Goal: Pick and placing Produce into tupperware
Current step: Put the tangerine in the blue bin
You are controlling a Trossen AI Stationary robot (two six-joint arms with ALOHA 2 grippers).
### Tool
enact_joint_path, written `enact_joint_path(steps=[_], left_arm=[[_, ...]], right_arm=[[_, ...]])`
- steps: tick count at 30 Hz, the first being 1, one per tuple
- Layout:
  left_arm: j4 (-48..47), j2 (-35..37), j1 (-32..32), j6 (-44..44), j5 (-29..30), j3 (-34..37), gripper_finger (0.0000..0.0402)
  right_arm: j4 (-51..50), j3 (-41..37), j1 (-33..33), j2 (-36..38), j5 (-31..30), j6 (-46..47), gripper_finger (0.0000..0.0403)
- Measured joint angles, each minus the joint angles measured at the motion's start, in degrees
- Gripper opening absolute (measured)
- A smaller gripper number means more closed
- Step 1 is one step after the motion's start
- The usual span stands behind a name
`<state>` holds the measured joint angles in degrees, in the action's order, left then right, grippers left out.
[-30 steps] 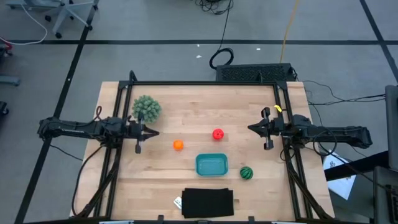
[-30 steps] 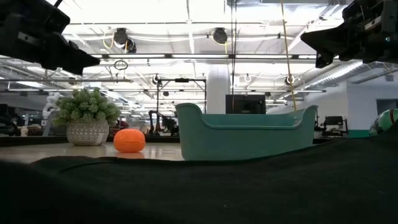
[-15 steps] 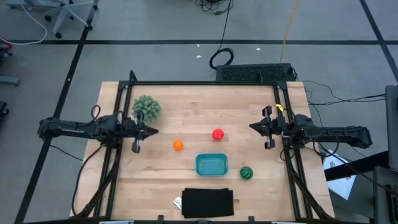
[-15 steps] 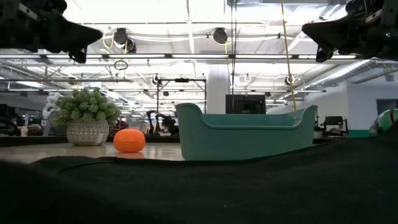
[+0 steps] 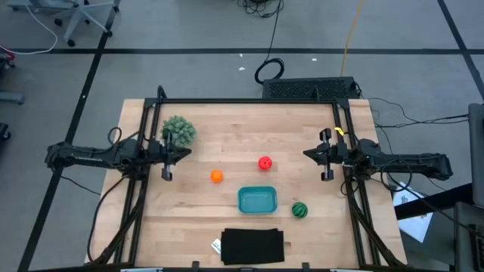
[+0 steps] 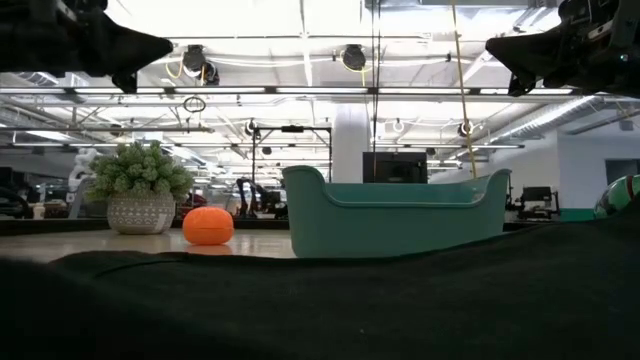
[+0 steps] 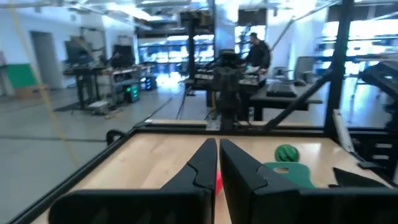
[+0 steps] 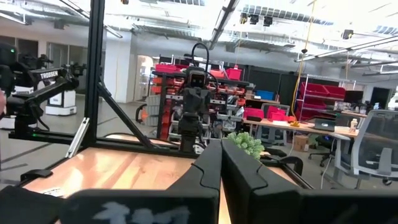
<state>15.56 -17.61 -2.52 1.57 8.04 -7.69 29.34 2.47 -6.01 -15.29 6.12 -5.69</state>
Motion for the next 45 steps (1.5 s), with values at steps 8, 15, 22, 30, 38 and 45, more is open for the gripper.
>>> enact_joint_path(steps=[8,15,22,30,38,45], left_arm=[[-2.59,-12.79,0.00,0.94,-0.48,-8.90,0.0024],[-12.60,-24.59,0.00,1.08,-2.07,-20.45,0.0024],[-27.00,-34.08,0.00,-1.91,-2.70,-33.70,0.0024],[-37.15,-42.88,-0.02,2.91,-11.26,-43.10,0.0024],[-48.63,-51.77,2.00,1.48,-11.25,-55.58,0.0024],[-61.15,-59.29,3.49,-0.47,-11.22,-64.60,0.0024]], right_arm=[[0.01,-0.01,0.00,0.00,-0.03,0.04,0.0000],[0.50,-0.01,0.01,0.02,-0.05,0.48,0.0000],[0.44,0.00,-0.01,0.01,-0.05,0.48,0.0000],[0.44,-0.01,0.00,0.02,-0.06,0.50,0.0000],[0.38,0.01,-0.01,-0.08,-0.07,0.50,0.0000],[-0.13,-0.01,0.01,-0.13,-0.07,0.50,0.0000]])
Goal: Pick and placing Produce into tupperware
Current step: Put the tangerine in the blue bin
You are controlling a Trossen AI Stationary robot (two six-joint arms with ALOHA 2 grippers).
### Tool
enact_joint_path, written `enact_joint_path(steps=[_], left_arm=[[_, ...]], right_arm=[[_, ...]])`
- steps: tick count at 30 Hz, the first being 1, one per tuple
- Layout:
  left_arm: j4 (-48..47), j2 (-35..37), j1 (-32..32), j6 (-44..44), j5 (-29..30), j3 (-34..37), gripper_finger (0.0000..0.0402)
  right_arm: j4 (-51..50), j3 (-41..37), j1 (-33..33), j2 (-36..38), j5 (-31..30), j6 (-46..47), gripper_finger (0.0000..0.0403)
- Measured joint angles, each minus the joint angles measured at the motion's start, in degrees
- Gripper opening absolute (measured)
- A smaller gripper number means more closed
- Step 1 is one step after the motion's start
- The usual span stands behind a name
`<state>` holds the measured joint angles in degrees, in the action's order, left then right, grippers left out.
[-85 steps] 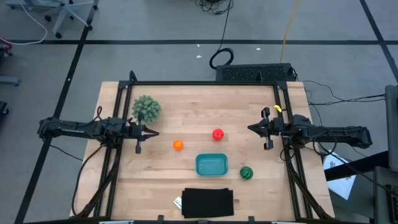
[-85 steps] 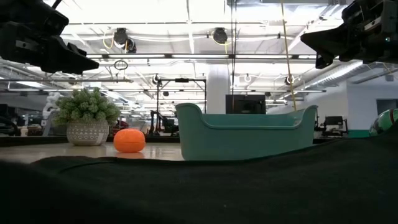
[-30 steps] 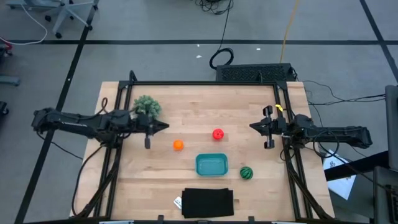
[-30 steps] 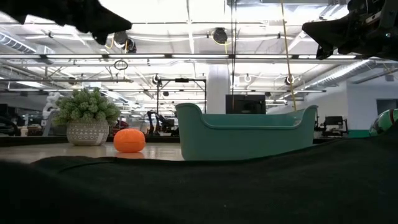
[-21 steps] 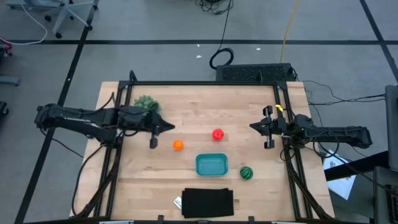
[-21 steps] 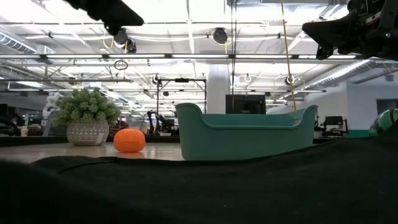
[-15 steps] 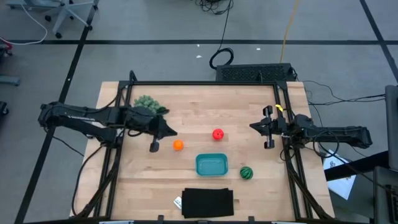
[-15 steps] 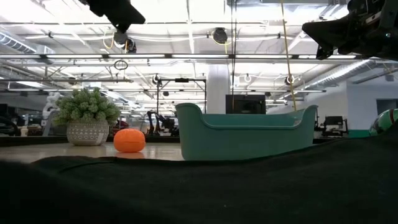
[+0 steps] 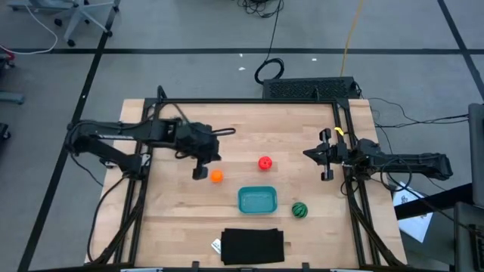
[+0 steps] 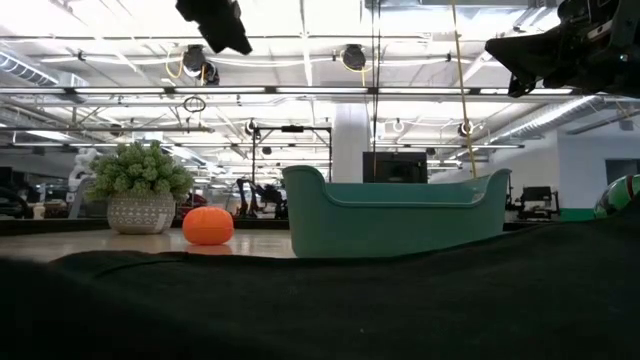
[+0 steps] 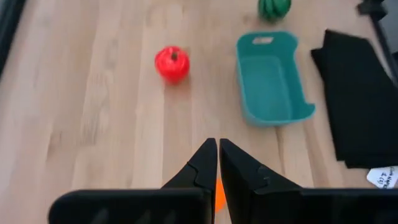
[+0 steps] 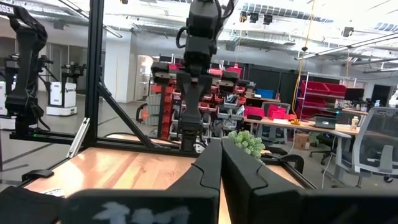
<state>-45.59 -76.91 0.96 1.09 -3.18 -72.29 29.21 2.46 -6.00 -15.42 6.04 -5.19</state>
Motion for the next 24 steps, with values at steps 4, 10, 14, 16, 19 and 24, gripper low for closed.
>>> enact_joint_path(steps=[4,10,14,16,19,24], left_arm=[[-5.93,-4.09,0.49,-0.56,-1.16,-3.68,0.0024],[-13.02,-9.08,0.51,-2.64,-1.25,-7.08,0.0024],[-14.36,-10.85,0.60,-2.92,-1.27,-7.17,0.0024],[-15.04,-11.38,0.77,-2.92,-1.27,-7.17,0.0024],[-15.61,-11.67,1.06,-2.52,-0.99,-7.16,0.0024],[-15.11,-11.67,1.10,-0.12,2.48,-7.16,0.0037]], right_arm=[[-0.24,0.00,-0.02,0.00,0.00,0.02,0.0000],[-0.43,0.00,-0.02,0.00,0.00,0.02,0.0000],[-0.52,0.00,-0.02,0.00,0.00,0.02,0.0000],[-0.55,0.01,-0.02,-0.01,0.00,0.04,0.0000],[-0.55,0.00,-0.02,-0.02,0.00,0.04,0.0000],[-0.79,0.01,-0.01,-0.02,0.00,0.38,0.0000]])
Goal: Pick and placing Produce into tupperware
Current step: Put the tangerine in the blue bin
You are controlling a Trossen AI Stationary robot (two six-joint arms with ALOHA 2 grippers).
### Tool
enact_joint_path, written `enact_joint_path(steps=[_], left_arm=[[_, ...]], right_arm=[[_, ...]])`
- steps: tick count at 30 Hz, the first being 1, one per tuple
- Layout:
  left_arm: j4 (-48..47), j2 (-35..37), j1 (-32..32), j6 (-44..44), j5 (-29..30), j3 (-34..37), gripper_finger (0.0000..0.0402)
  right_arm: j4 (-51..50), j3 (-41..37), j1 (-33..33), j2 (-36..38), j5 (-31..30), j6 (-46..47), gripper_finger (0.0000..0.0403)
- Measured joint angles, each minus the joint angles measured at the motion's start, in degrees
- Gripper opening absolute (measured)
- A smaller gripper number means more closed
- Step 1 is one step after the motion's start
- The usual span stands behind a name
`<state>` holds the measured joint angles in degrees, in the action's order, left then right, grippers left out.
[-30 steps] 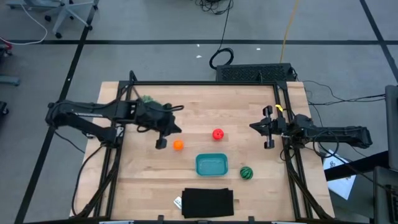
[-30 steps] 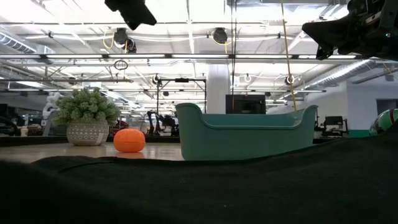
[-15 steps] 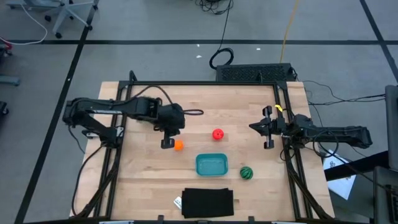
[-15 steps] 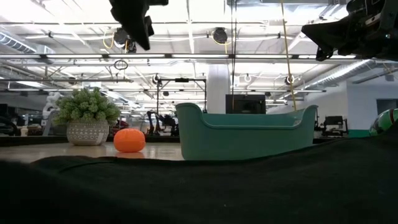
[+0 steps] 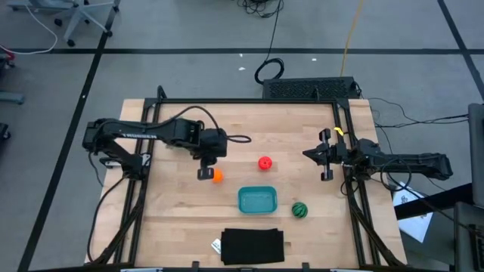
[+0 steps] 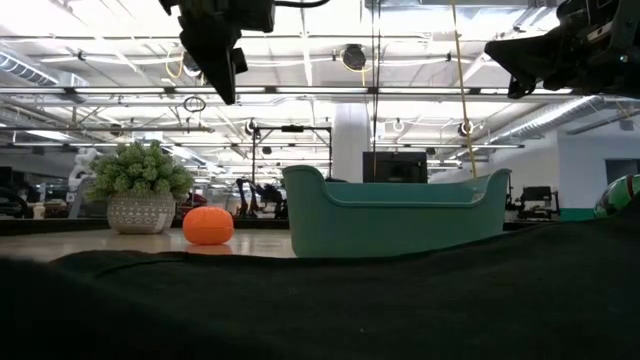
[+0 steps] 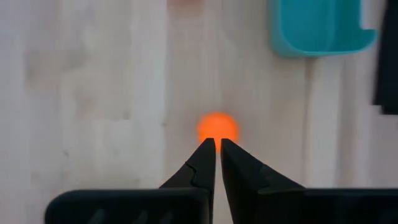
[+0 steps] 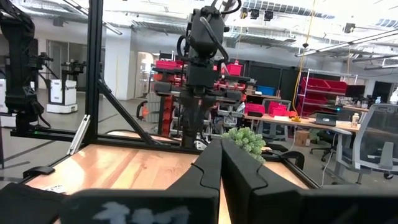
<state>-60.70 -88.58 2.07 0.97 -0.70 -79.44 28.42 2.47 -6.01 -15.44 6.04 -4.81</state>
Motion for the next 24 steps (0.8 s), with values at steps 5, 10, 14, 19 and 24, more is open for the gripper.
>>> enact_joint_path(steps=[5,10,14,19,24], left_arm=[[0.45,0.00,0.07,0.33,2.90,-0.01,0.0095],[0.44,0.00,0.04,-0.97,-0.68,0.00,0.0182],[0.30,0.00,0.07,-1.21,-2.26,0.00,0.0253],[-0.75,-0.02,0.05,-2.24,-2.30,-0.01,0.0321],[-1.66,-0.02,0.00,-2.60,-2.30,0.33,0.0360]], right_arm=[[0.02,0.00,0.00,0.02,0.00,1.57,0.0000],[0.02,-0.01,0.00,0.00,0.00,1.56,0.0000],[0.02,0.00,0.00,0.02,0.00,1.57,0.0000],[0.02,0.01,0.01,0.02,0.00,1.56,0.0000],[0.04,-0.01,-0.01,0.02,0.00,1.56,0.0000]])
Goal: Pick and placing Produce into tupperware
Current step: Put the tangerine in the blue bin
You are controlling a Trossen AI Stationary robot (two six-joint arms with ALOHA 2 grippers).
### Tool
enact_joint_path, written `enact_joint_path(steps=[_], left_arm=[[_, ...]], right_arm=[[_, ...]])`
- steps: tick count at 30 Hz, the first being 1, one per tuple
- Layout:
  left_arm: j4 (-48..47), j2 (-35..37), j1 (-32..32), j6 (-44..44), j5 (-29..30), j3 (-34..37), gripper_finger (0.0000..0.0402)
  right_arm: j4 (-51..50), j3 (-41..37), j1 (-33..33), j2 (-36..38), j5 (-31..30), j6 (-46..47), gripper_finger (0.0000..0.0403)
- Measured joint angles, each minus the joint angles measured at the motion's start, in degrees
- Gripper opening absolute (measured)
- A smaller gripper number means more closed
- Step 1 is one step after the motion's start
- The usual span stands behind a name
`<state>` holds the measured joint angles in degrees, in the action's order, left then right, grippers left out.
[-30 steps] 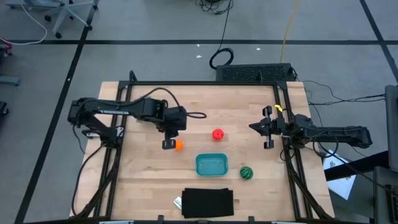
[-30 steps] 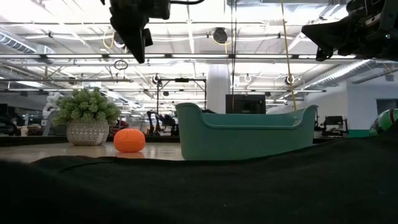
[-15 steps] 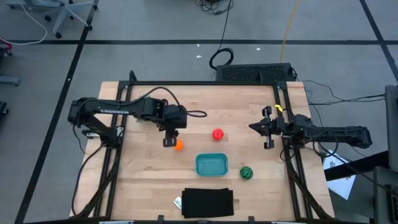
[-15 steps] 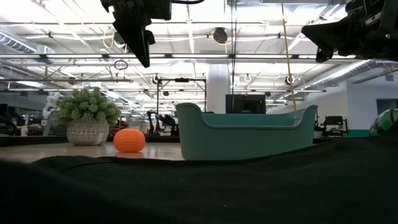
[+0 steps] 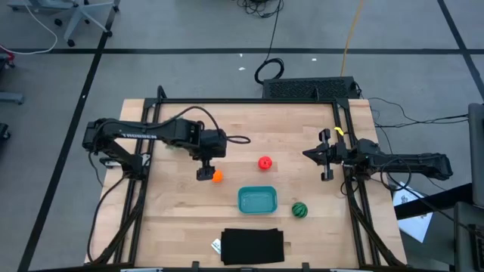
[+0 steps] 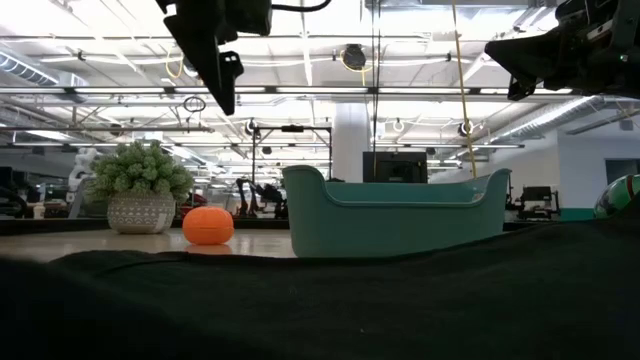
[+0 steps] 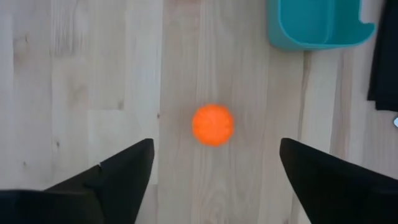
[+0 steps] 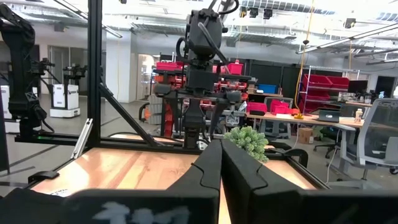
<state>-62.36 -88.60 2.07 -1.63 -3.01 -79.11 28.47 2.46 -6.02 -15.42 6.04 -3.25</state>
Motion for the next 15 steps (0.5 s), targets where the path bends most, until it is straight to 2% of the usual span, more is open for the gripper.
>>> enact_joint_path(steps=[7,15], left_arm=[[4.09,-0.04,-0.70,-0.98,-0.46,2.44,0.0363],[10.86,-0.07,-1.18,-1.97,-2.21,10.08,0.0358]], right_arm=[[0.00,0.00,0.00,0.00,0.00,0.00,0.0000],[0.00,0.02,0.02,0.00,0.00,0.00,0.0000]])
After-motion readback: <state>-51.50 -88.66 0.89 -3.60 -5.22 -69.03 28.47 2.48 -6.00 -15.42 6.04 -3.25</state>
